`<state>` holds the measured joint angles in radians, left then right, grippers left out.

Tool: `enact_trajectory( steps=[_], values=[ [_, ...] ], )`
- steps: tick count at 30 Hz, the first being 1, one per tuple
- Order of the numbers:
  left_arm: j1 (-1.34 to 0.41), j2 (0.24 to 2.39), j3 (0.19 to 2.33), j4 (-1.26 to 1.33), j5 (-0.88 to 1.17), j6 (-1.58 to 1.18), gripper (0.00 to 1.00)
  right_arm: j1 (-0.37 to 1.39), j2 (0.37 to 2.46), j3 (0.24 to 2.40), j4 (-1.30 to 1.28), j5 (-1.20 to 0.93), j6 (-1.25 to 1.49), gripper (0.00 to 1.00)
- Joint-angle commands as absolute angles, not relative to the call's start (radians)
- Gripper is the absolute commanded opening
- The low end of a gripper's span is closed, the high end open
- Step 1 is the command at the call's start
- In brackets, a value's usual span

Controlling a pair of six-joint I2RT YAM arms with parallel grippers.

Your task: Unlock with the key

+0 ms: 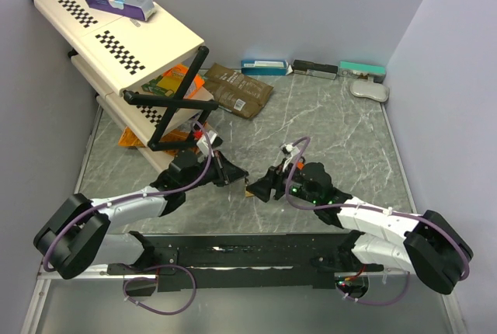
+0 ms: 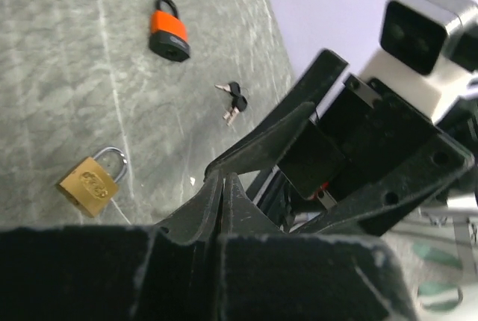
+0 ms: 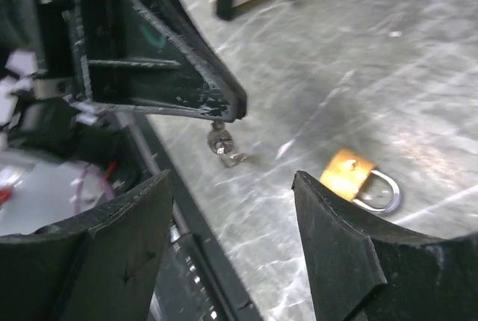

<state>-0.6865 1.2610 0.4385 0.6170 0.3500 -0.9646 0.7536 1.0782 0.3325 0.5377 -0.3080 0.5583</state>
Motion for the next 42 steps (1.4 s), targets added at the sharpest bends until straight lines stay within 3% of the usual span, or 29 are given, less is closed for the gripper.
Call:
enact_trajectory(
  steps=[1, 15, 25, 29, 31, 32, 34, 35, 36, 40, 42],
  values=[
    [-0.686, 1.246, 0.471, 0.679, 0.487, -0.888, 0.01, 0.729, 1.060, 0.313, 0.704, -0.501, 0.590, 0.70],
    [-0.687, 1.255, 0.448, 0.819, 0.587, -0.942, 0.01, 0.729, 1.129, 0.301, 0.851, -0.543, 0.646, 0.48],
    [-0.687, 1.256, 0.445, 0.831, 0.600, -0.937, 0.01, 0.729, 1.147, 0.288, 0.894, -0.526, 0.670, 0.10],
    [-0.687, 1.259, 0.440, 0.853, 0.615, -0.933, 0.01, 0.729, 1.143, 0.291, 0.870, -0.502, 0.673, 0.00],
    [-0.689, 1.259, 0.445, 0.848, 0.617, -0.919, 0.01, 0.730, 1.140, 0.296, 0.844, -0.482, 0.673, 0.00],
    [-0.687, 1.259, 0.448, 0.841, 0.614, -0.913, 0.04, 0.730, 1.132, 0.295, 0.836, -0.474, 0.675, 0.00],
    [-0.689, 1.259, 0.460, 0.812, 0.611, -0.891, 0.31, 0.727, 1.124, 0.291, 0.799, -0.433, 0.681, 0.00],
    [-0.687, 1.258, 0.466, 0.799, 0.607, -0.882, 0.46, 0.726, 1.115, 0.291, 0.781, -0.417, 0.683, 0.00],
    [-0.687, 1.255, 0.478, 0.781, 0.594, -0.871, 0.73, 0.719, 1.111, 0.293, 0.761, -0.405, 0.684, 0.00],
    [-0.687, 1.238, 0.497, 0.698, 0.542, -0.798, 0.99, 0.683, 1.108, 0.295, 0.674, -0.362, 0.701, 0.00],
    [-0.687, 1.232, 0.502, 0.661, 0.479, -0.761, 0.99, 0.649, 1.101, 0.288, 0.626, -0.342, 0.712, 0.00]
  ],
)
